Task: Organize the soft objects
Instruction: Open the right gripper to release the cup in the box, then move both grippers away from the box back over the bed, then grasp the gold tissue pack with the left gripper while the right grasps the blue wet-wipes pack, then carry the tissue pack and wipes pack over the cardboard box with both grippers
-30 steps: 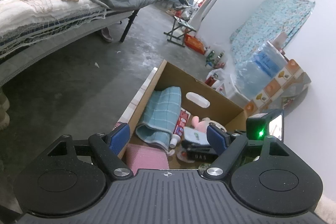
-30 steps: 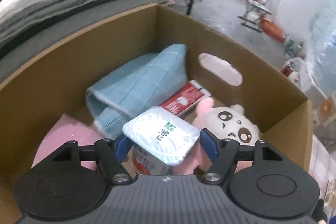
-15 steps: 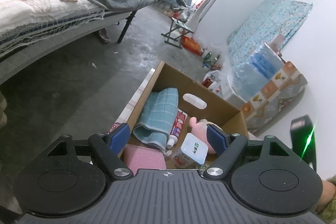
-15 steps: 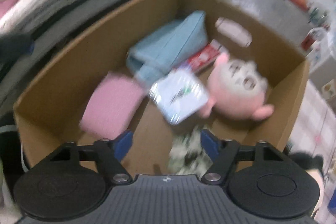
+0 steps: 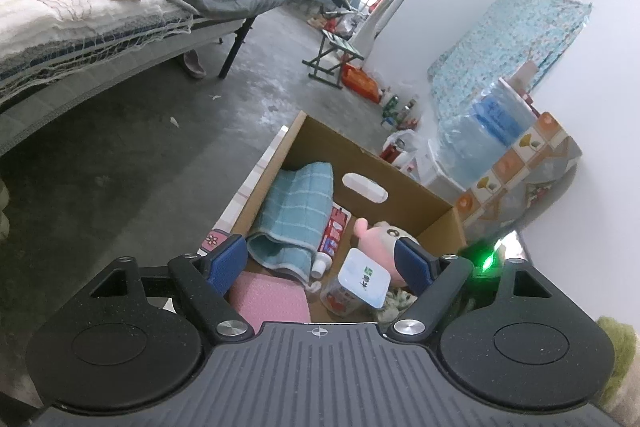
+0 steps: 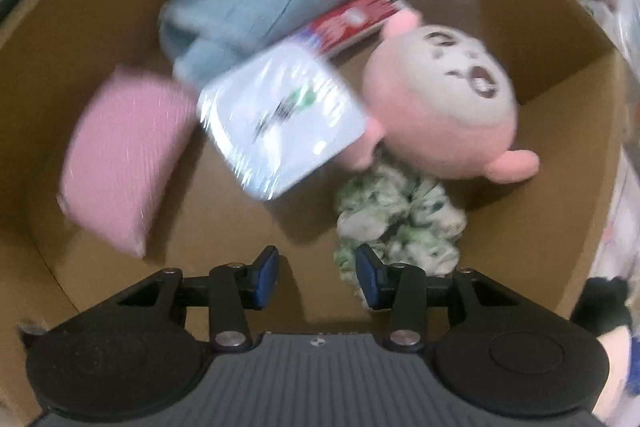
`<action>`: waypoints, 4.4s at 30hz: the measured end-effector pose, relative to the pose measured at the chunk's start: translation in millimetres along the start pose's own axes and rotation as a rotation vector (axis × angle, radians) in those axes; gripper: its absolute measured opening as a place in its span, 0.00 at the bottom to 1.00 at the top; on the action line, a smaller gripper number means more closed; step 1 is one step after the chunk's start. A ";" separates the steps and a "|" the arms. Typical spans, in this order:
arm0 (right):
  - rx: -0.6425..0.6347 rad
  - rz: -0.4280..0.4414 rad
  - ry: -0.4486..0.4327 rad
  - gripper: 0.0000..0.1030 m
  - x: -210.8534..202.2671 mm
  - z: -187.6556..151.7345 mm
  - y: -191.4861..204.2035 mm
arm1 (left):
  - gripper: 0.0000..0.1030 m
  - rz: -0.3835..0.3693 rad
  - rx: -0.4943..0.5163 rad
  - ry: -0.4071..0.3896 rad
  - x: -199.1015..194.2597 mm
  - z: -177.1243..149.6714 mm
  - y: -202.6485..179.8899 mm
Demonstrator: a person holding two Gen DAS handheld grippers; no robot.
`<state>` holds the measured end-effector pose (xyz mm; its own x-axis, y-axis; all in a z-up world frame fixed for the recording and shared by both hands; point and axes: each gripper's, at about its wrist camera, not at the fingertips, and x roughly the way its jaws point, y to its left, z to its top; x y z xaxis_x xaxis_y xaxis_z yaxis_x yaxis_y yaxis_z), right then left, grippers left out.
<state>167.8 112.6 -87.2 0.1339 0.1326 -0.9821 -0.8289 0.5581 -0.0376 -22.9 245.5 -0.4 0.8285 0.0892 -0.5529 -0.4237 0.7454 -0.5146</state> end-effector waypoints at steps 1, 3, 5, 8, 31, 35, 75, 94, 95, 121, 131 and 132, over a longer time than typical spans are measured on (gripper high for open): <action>0.028 0.015 -0.015 0.36 -4.9 -0.6 -4.8 | 0.79 0.001 0.002 0.002 0.2 -0.2 -0.8; 0.057 0.063 -0.074 0.43 -19.7 -7.8 -11.6 | 0.80 0.004 0.010 0.003 -0.5 -1.3 -2.5; 0.068 0.110 -0.137 0.45 -36.9 -19.4 -15.3 | 0.82 0.004 0.016 0.003 -1.3 -1.6 -4.6; 0.086 0.161 -0.271 0.63 -71.2 -46.7 -16.9 | 0.84 0.009 0.039 0.000 -2.9 -3.3 -10.7; 0.634 -0.097 -1.105 0.80 -165.6 -381.9 -60.2 | 1.00 -0.096 0.575 0.103 -19.2 -85.0 -190.5; 0.700 -0.035 -1.150 0.80 -156.8 -411.7 -90.7 | 1.00 -0.130 0.610 0.178 -9.8 -100.9 -239.5; 0.435 -0.116 -0.339 0.80 -61.1 -212.5 -427.4 | 0.78 0.086 0.420 0.743 434.7 -131.5 -427.0; 0.487 -0.119 -0.220 0.80 -29.8 -195.1 -450.0 | 0.53 0.136 0.404 0.748 431.6 -124.0 -404.9; 0.480 -0.122 -0.213 0.80 -28.2 -193.4 -449.4 | 0.53 0.133 0.406 0.748 431.5 -123.5 -404.5; 0.462 -0.154 -0.276 0.36 -57.4 -200.7 -422.8 | 0.50 0.047 0.375 0.722 392.2 -106.5 -409.0; 0.477 -0.143 -0.461 0.34 -132.8 -225.8 -379.5 | 0.50 -0.060 0.331 0.666 320.0 -81.2 -405.7; 0.475 -0.140 -0.479 0.34 -140.5 -230.3 -373.7 | 0.50 -0.073 0.325 0.659 310.1 -78.6 -403.9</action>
<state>333.7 -303.1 22.4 0.5383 0.3200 -0.7796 -0.4732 0.8803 0.0346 376.4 -79.8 -15.5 0.4151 -0.3075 -0.8562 -0.1609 0.9015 -0.4017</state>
